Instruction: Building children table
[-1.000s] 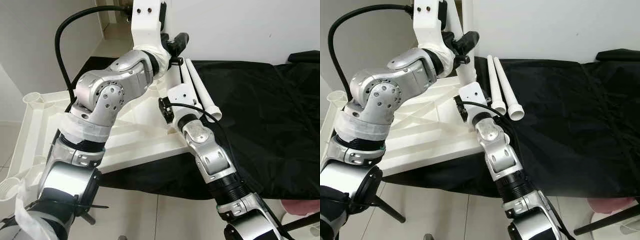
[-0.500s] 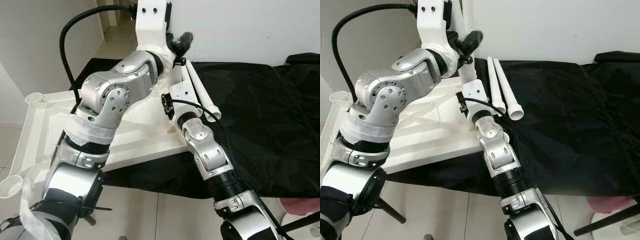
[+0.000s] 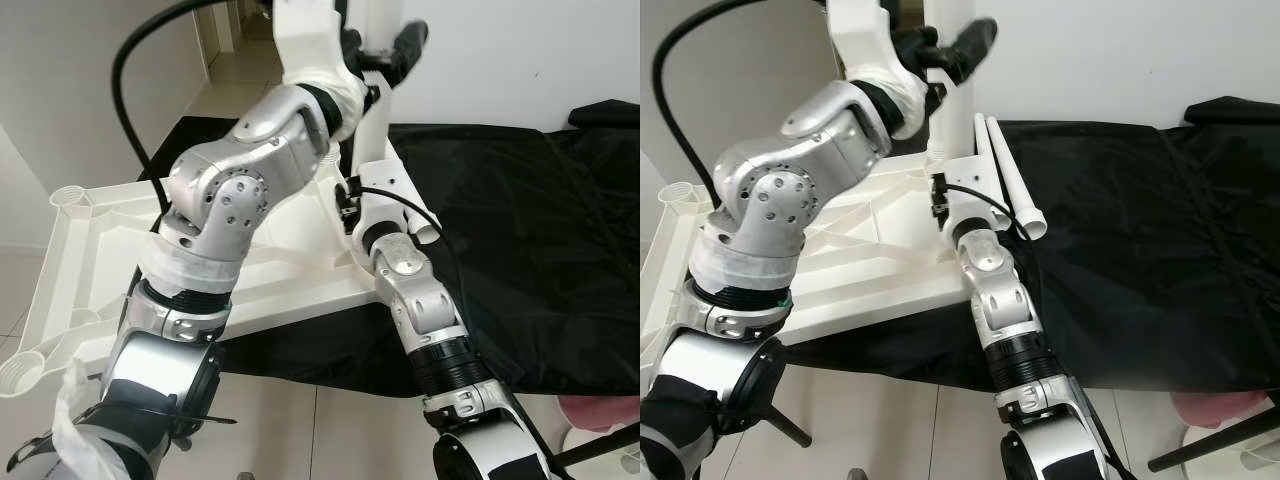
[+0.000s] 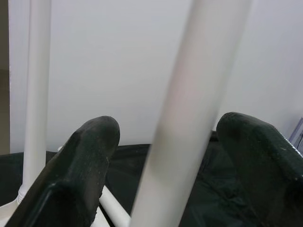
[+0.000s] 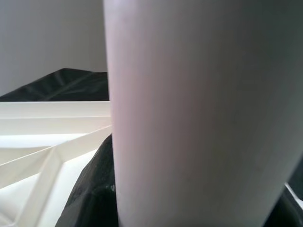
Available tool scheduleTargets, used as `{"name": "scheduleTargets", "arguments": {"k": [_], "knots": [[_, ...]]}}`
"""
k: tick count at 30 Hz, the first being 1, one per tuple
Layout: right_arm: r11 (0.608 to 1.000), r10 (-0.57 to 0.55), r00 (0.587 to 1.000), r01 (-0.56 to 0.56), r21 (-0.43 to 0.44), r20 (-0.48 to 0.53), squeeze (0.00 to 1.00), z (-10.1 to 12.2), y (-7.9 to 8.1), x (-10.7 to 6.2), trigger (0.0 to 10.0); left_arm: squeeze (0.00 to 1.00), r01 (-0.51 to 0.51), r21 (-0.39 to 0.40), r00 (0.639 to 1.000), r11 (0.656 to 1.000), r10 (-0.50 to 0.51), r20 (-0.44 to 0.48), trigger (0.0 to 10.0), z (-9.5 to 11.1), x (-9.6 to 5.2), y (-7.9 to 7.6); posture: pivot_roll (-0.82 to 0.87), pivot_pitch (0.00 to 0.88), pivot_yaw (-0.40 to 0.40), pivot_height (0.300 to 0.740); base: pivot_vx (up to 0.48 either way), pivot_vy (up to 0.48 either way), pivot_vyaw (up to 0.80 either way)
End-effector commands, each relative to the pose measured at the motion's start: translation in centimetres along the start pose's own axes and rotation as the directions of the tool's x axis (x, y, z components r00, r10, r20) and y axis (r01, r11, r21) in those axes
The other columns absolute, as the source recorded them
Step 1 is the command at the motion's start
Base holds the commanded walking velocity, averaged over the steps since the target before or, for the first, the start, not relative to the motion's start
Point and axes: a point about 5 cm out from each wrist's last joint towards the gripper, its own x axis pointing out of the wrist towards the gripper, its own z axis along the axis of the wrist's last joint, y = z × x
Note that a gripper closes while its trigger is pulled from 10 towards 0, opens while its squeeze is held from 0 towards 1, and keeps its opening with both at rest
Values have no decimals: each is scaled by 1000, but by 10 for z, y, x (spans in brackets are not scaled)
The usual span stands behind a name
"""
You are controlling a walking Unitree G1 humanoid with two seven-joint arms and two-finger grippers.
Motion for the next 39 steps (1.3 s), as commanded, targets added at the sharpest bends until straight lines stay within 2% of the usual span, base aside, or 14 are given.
{"name": "scheduleTargets", "arguments": {"k": [1, 8, 12, 17, 20, 22, 23, 24, 26, 28, 29, 34, 37, 39], "knots": [[997, -33, 999, 32, 70, 10, 0, 7, -3, 4, 10000, 0, 191, -6, 981, 982, -191, 30, 10000, 3, -5, -7, 10, 0, 57, 740, 0, 0, 0], [986, -119, 993, 120, 114, -9, 0, 3, -23, 1, 10000, 0, 154, -45, 987, 987, -151, 62, 10000, 1, -10, -1, -12, 0, 69, 740, 0, 0, 0], [983, -136, 991, 136, 122, -12, 0, 2, -26, 0, 10000, 0, 140, -43, 988, 989, -136, 78, 10000, 1, -14, 1, -21, 0, 73, 740, 0, 0, 0], [979, -129, 991, 120, 164, 42, 0, 4, -33, -9, 10000, 0, 27, -43, 998, 999, -25, 65, 10000, -7, -25, 19, -41, 0, 78, 740, 0, 0, 0], [975, -175, 984, 170, 141, 26, 0, 1, -43, -14, 10000, 0, -59, -18, 998, 998, 59, 38, 10000, -17, -35, 34, -55, 0, 85, 740, 0, 0, 0], [976, -176, 984, 171, 136, 25, 0, 0, -43, -14, 10000, 0, -75, -8, 996, 997, 76, 36, 10000, -19, -37, 35, -63, 0, 87, 740, 0, 0, 0], [972, -189, 981, 182, 146, 38, 0, 1, -47, -16, 10000, 0, -119, 3, 993, 993, 119, 14, 10000, -27, -33, 44, -70, 0, 87, 740, 0, 0, 0], [972, -189, 981, 182, 146, 38, 0, 1, -47, -16, 10000, 0, -119, 3, 993, 993, 119, 14, 10000, -27, -33, 44, -70, 0, 87, 740, 0, 0, 0], [971, -213, 975, 204, 128, 58, 0, 2, -53, -20, 10000, 0, -218, 41, 976, 975, 219, -14, 10000, -42, -29, 60, -75, 0, 84, 740, 0, 0, 0], [971, -213, 975, 204, 128, 58, 0, 2, -53, -20, 10000, 0, -218, 41, 976, 975, 219, -14, 10000, -42, -29, 60, -75, 0, 84, 740, 0, 0, 0], [971, -222, 973, 214, 102, 69, 0, 3, -56, -22, 10000, 0, -257, 83, 966, 963, 259, -19, 10000, -49, -30, 67, -75, 0, 81, 740, 0, 0, 0], [972, -224, 972, 217, 87, 77, 0, 1, -59, -27, 10000, 0, -309, 93, 950, 946, 312, -25, 10000, -58, -37, 74, -71, 0, 72, 740, 0, 0, 0], [983, -180, 980, 176, 57, 88, 0, -5, -59, -37, 10000, 0, -391, 121, 916, 912, 398, -40, 10000, -75, -57, 85, -50, 0, 57, 740, 0, 0, 0], [983, -180, 980, 176, 57, 88, 0, -5, -59, -37, 10000, 0, -391, 121, 916, 912, 398, -40, 10000, -75, -57, 85, -50, 0, 57, 740, 0, 0, 0]]}}
